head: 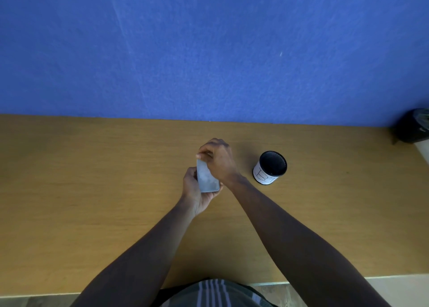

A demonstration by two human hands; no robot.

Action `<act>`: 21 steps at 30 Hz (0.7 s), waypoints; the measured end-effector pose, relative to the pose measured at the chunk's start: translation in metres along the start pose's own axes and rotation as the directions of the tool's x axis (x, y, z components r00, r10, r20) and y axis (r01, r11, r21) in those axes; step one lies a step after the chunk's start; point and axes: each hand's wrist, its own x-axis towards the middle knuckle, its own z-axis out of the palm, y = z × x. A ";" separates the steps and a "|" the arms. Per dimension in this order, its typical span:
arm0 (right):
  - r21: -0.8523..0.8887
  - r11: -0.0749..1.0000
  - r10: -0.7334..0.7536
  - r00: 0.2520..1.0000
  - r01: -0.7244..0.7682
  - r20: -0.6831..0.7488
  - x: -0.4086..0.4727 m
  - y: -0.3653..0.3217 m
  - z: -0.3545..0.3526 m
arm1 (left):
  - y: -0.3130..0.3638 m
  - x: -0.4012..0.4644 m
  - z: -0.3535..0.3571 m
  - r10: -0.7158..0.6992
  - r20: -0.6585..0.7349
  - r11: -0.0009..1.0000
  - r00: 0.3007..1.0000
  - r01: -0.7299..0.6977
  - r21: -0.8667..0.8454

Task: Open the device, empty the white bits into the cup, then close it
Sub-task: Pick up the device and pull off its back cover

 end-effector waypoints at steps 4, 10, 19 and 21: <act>0.049 0.999 0.013 1.000 -0.011 -0.025 0.001 -0.003 -0.007 | 0.002 -0.002 -0.001 -0.003 0.009 1.000 1.000 0.003 -0.006; 0.099 0.995 -0.004 1.000 0.006 -0.025 -0.004 -0.011 -0.019 | 0.007 -0.001 -0.001 0.001 -0.057 1.000 0.998 -0.002 -0.019; 0.196 0.980 0.007 1.000 -0.009 0.012 -0.029 -0.015 -0.056 | 0.017 0.003 -0.004 0.014 -0.107 1.000 0.994 -0.012 0.017; 0.225 0.974 -0.006 0.999 -0.004 0.043 -0.040 -0.014 -0.066 | 0.019 0.005 -0.005 0.020 -0.112 0.999 0.994 -0.016 0.032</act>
